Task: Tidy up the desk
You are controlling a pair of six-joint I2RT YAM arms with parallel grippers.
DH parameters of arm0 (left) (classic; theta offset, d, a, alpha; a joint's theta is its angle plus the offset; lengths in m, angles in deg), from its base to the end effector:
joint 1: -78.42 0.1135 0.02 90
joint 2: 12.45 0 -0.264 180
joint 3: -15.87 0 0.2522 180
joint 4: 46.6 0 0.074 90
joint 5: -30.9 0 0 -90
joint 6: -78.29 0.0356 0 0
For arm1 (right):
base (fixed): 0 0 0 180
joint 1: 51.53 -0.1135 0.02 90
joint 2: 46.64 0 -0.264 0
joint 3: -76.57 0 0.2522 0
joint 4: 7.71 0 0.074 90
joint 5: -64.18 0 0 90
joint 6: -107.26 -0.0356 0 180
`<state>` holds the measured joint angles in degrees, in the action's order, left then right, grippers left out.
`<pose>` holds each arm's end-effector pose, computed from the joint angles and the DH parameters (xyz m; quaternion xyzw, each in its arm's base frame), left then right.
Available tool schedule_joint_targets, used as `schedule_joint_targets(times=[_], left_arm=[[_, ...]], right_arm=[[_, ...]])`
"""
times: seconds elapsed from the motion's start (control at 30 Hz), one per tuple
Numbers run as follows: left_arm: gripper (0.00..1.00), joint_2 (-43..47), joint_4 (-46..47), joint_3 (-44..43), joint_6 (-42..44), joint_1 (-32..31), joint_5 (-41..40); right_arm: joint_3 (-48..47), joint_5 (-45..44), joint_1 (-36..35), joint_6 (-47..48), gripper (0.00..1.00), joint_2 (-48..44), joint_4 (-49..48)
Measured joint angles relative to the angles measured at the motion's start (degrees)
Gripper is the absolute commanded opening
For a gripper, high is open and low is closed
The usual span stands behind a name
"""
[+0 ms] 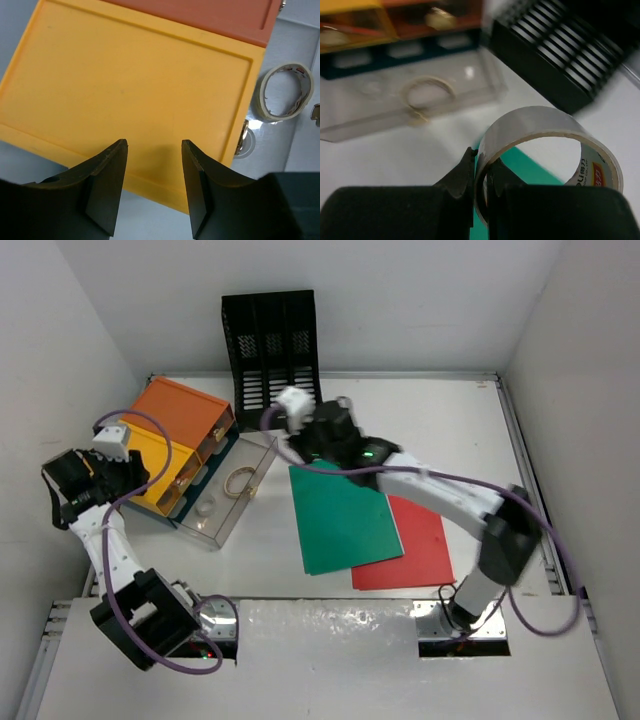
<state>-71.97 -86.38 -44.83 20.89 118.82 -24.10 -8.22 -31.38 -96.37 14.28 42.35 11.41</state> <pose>0.1799 0.1263 0.2818 0.0717 0.8663 0.0282 0.4936 0.2629 0.2566 0.3157 -0.2732 0.7889 0.1855 0.5183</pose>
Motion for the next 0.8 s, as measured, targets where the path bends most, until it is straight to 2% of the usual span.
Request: schedule_joint_targets(times=[0.13, 0.3, 0.57, 0.8], left_arm=[[0.46, -2.03, -0.92, -1.95, -0.52, 3.78, 1.75], [0.46, -3.72, -1.46, -4.24, -0.50, 9.07, 4.26], [0.46, -6.32, -2.93, -4.83, 0.22, 11.54, 6.93], [0.46, -6.38, -3.80, -4.83, 1.66, 11.80, 7.69]], right_arm=[[-19.65, 6.64, -8.07, 2.84, 0.00, 19.74, -2.67], [-34.23, 11.72, -12.50, 4.83, 0.00, 36.72, -2.75], [-35.85, 17.94, -15.04, 5.99, 0.00, 45.70, -8.35], [-39.95, 18.64, -15.58, 6.23, 0.00, 50.69, -9.46]])
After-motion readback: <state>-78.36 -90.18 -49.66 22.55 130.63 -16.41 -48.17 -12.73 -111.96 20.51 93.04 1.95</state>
